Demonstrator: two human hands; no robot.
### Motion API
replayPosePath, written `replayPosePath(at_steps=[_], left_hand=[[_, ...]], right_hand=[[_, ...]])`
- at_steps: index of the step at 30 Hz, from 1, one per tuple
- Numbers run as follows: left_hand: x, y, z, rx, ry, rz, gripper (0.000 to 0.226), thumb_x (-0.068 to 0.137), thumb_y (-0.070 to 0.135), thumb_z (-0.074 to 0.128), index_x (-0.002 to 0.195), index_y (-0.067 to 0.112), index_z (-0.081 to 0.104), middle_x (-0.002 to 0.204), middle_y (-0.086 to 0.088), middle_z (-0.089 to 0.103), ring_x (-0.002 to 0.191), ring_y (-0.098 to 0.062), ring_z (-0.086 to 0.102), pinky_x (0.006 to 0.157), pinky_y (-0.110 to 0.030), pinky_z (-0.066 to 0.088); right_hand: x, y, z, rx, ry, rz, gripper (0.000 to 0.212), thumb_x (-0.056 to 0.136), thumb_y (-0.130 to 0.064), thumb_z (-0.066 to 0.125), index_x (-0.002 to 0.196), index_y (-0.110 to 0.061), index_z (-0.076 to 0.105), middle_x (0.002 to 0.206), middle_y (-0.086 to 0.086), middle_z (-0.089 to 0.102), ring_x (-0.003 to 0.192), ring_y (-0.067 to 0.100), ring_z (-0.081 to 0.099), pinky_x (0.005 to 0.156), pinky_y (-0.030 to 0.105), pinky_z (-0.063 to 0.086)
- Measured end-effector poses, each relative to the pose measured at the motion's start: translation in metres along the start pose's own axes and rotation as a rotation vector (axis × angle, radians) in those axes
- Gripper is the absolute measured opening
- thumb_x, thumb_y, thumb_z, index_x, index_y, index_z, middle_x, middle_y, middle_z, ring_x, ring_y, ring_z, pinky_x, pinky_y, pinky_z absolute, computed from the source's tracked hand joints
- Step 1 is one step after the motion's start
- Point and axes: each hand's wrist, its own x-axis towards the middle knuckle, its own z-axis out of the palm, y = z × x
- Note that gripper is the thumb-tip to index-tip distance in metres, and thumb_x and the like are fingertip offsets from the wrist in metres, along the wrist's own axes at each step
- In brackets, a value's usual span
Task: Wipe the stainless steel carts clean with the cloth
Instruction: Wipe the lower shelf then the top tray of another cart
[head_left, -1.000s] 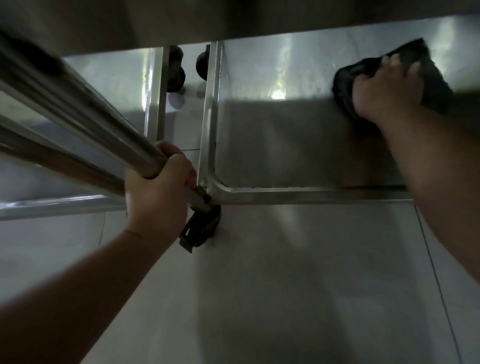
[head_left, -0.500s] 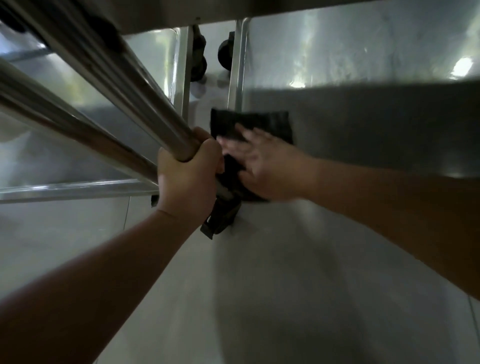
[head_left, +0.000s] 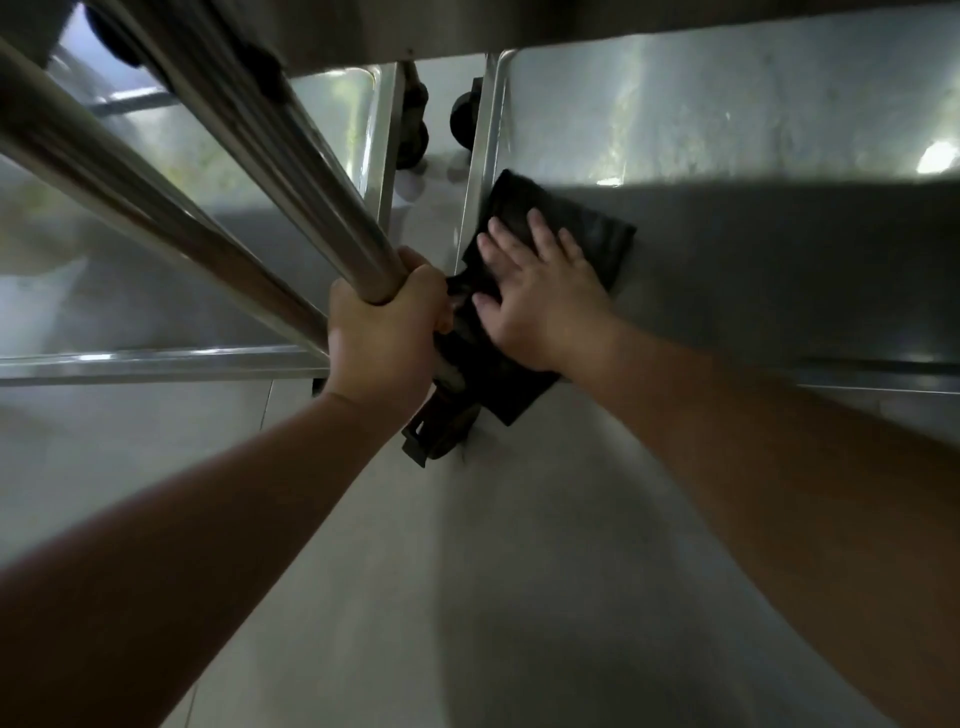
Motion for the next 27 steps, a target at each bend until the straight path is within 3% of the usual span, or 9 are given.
replayPosePath(at_steps=[5, 9, 14, 17, 20, 22, 24, 26, 27], left_hand=[[0.000, 0.001, 0.001, 0.002, -0.031, 0.009, 0.013, 0.072, 0.011, 0.059, 0.059, 0.010, 0.058, 0.056, 0.000, 0.055, 0.056, -0.013, 0.054, 0.057, -0.020, 0.048], [-0.001, 0.002, 0.000, 0.012, -0.024, 0.016, 0.020, 0.071, 0.014, 0.059, 0.053, 0.023, 0.060, 0.057, 0.003, 0.056, 0.060, -0.013, 0.057, 0.062, -0.022, 0.051], [-0.005, 0.003, -0.007, 0.123, -0.058, 0.027, 0.014, 0.074, 0.031, 0.064, 0.061, 0.033, 0.068, 0.070, -0.001, 0.068, 0.079, -0.022, 0.070, 0.080, -0.031, 0.059], [-0.010, -0.002, -0.013, 0.213, -0.104, 0.041, 0.003, 0.078, 0.042, 0.068, 0.076, 0.041, 0.071, 0.088, -0.006, 0.070, 0.094, -0.024, 0.073, 0.087, -0.037, 0.058], [-0.013, -0.013, -0.021, 0.520, -0.103, -0.049, 0.016, 0.089, 0.040, 0.072, 0.103, 0.032, 0.069, 0.101, -0.003, 0.067, 0.088, -0.012, 0.071, 0.074, -0.038, 0.063], [-0.012, -0.018, -0.030, 0.844, -0.258, -0.173, 0.025, 0.093, 0.031, 0.075, 0.113, 0.016, 0.069, 0.111, -0.012, 0.066, 0.095, -0.021, 0.071, 0.077, -0.044, 0.065], [-0.017, -0.015, -0.033, 1.145, -0.609, -0.403, 0.029, 0.097, 0.029, 0.074, 0.116, 0.007, 0.069, 0.107, -0.016, 0.070, 0.092, -0.027, 0.071, 0.085, -0.049, 0.064], [-0.036, -0.006, -0.026, 1.394, -0.969, -0.611, 0.036, 0.102, 0.047, 0.067, 0.124, 0.019, 0.064, 0.114, -0.006, 0.071, 0.094, -0.021, 0.072, 0.089, -0.040, 0.063], [-0.046, -0.002, -0.019, 1.453, -1.097, -0.603, 0.036, 0.102, 0.056, 0.063, 0.129, 0.033, 0.057, 0.119, 0.004, 0.068, 0.099, -0.012, 0.069, 0.090, -0.033, 0.060]], right_hand=[[-0.050, 0.001, 0.009, -0.003, 0.004, -0.091, 0.067, 0.105, -0.057, 0.016, 0.167, -0.033, 0.010, 0.174, -0.016, 0.003, 0.162, 0.018, -0.008, 0.130, 0.044, -0.003], [-0.079, 0.053, -0.002, -0.089, 0.070, -0.084, 0.064, 0.108, -0.055, 0.028, 0.167, -0.031, 0.021, 0.174, -0.013, 0.013, 0.162, 0.022, 0.004, 0.130, 0.042, 0.005], [-0.128, 0.142, -0.025, -0.121, 0.053, -0.044, 0.073, 0.101, -0.060, 0.015, 0.164, -0.027, 0.032, 0.172, -0.009, 0.023, 0.161, 0.027, 0.016, 0.128, 0.045, 0.012], [-0.142, 0.185, -0.039, -0.182, -0.056, -0.044, 0.077, 0.099, -0.066, 0.006, 0.167, -0.032, 0.018, 0.173, -0.016, 0.007, 0.162, 0.022, 0.003, 0.129, 0.043, 0.006], [-0.138, 0.196, -0.042, -0.205, -0.111, -0.048, 0.078, 0.095, -0.068, -0.001, 0.167, -0.036, 0.003, 0.169, -0.022, -0.010, 0.161, 0.019, -0.009, 0.131, 0.042, 0.002], [-0.135, 0.194, -0.041, -0.208, -0.114, -0.048, 0.080, 0.093, -0.068, -0.004, 0.166, -0.037, -0.001, 0.168, -0.023, -0.014, 0.161, 0.019, -0.012, 0.130, 0.043, 0.000], [-0.135, 0.191, -0.040, -0.198, -0.103, -0.047, 0.083, 0.092, -0.068, -0.005, 0.167, -0.035, 0.001, 0.170, -0.021, -0.011, 0.161, 0.020, -0.011, 0.130, 0.044, -0.001], [-0.136, 0.191, -0.040, -0.171, -0.098, -0.047, 0.084, 0.091, -0.069, -0.005, 0.167, -0.034, 0.005, 0.172, -0.019, -0.006, 0.161, 0.020, -0.010, 0.130, 0.044, -0.001], [-0.136, 0.191, -0.041, -0.161, -0.101, -0.048, 0.084, 0.091, -0.069, -0.005, 0.167, -0.034, 0.006, 0.173, -0.019, -0.005, 0.161, 0.020, -0.011, 0.130, 0.044, -0.001]])
